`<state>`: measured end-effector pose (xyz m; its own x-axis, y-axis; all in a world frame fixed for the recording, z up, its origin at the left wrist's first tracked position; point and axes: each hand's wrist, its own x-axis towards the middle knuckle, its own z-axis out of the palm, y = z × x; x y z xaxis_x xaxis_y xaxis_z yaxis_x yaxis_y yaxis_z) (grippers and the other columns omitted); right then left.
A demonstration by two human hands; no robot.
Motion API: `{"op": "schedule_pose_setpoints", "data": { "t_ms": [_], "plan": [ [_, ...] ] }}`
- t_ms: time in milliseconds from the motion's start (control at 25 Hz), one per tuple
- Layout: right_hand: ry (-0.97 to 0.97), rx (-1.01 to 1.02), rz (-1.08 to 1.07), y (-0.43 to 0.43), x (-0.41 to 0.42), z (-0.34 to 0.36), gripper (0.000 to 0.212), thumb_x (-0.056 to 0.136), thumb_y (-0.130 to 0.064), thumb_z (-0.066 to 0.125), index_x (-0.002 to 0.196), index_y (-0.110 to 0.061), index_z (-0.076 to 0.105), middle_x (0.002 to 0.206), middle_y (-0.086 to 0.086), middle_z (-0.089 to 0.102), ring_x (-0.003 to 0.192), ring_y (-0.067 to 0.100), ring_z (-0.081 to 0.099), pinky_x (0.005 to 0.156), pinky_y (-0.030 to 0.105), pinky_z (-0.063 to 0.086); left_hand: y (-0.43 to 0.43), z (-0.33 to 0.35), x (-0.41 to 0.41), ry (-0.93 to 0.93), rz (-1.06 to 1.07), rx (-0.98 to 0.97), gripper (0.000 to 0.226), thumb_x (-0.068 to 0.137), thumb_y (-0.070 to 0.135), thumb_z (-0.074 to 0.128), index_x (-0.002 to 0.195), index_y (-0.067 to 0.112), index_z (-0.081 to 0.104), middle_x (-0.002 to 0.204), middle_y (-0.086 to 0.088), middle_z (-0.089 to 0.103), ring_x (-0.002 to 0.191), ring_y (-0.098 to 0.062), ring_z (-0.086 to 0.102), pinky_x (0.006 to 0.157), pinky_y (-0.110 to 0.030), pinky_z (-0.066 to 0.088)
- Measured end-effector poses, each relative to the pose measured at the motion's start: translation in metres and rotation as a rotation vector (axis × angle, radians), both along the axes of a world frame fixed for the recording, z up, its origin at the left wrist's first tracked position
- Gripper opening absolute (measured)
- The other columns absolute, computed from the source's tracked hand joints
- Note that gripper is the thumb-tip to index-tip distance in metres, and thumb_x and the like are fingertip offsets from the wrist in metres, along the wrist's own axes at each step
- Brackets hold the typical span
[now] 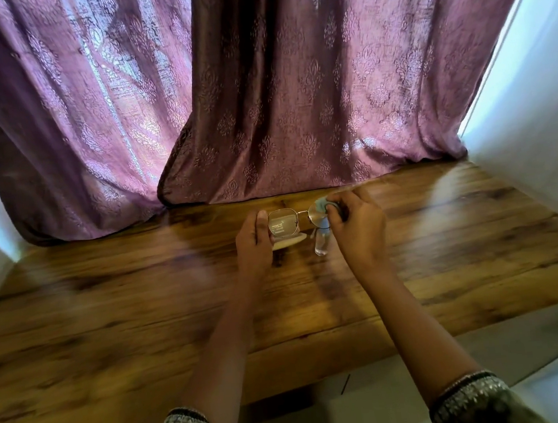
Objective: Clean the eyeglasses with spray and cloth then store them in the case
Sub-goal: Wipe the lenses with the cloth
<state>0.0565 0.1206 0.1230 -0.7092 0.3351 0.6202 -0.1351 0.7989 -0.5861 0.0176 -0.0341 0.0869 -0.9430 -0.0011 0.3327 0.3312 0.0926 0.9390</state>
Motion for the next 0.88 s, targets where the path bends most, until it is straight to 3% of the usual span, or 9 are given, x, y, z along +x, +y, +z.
{"op": "schedule_pose_setpoints", "data": {
  "t_ms": [240, 440, 640, 880],
  "plan": [
    [-0.01, 0.057, 0.151, -0.022, 0.012, -0.016, 0.015, 0.08, -0.008, 0.065, 0.095, -0.009, 0.068, 0.092, 0.009, 0.062, 0.075, 0.025, 0.061, 0.065, 0.032, 0.052, -0.003, -0.002, -0.002, 0.025, 0.066, 0.037, 0.033, 0.099, 0.018, 0.035, 0.069, 0.028, 0.045, 0.064, 0.008, 0.045, 0.051, 0.003, 0.048, 0.051, -0.009, 0.04],
    [-0.02, 0.023, 0.032, -0.002, 0.009, -0.014, 0.013, 0.081, -0.01, 0.065, 0.093, -0.01, 0.069, 0.094, 0.009, 0.063, 0.075, 0.024, 0.062, 0.063, 0.026, 0.046, -0.007, -0.004, -0.005, 0.0, 0.052, 0.049, 0.033, 0.099, 0.019, 0.034, 0.068, 0.026, 0.045, 0.062, 0.006, 0.043, 0.05, 0.0, 0.045, 0.05, -0.015, 0.039],
    [-0.025, 0.036, 0.058, -0.012, -0.005, 0.003, 0.013, 0.081, -0.012, 0.064, 0.092, -0.009, 0.069, 0.094, 0.01, 0.063, 0.077, 0.026, 0.061, 0.068, 0.034, 0.051, -0.005, -0.002, -0.004, -0.005, 0.052, 0.063, 0.033, 0.099, 0.018, 0.035, 0.069, 0.026, 0.045, 0.062, 0.007, 0.043, 0.051, 0.0, 0.044, 0.05, -0.016, 0.039],
    [-0.031, 0.047, 0.127, -0.019, 0.017, -0.017, 0.014, 0.081, -0.009, 0.065, 0.095, -0.009, 0.068, 0.096, 0.007, 0.063, 0.079, 0.02, 0.06, 0.066, 0.021, 0.043, -0.01, -0.006, -0.005, -0.004, 0.047, 0.078, 0.034, 0.099, 0.018, 0.034, 0.068, 0.028, 0.045, 0.063, 0.007, 0.043, 0.053, -0.002, 0.043, 0.053, -0.018, 0.038]
  ]
}}
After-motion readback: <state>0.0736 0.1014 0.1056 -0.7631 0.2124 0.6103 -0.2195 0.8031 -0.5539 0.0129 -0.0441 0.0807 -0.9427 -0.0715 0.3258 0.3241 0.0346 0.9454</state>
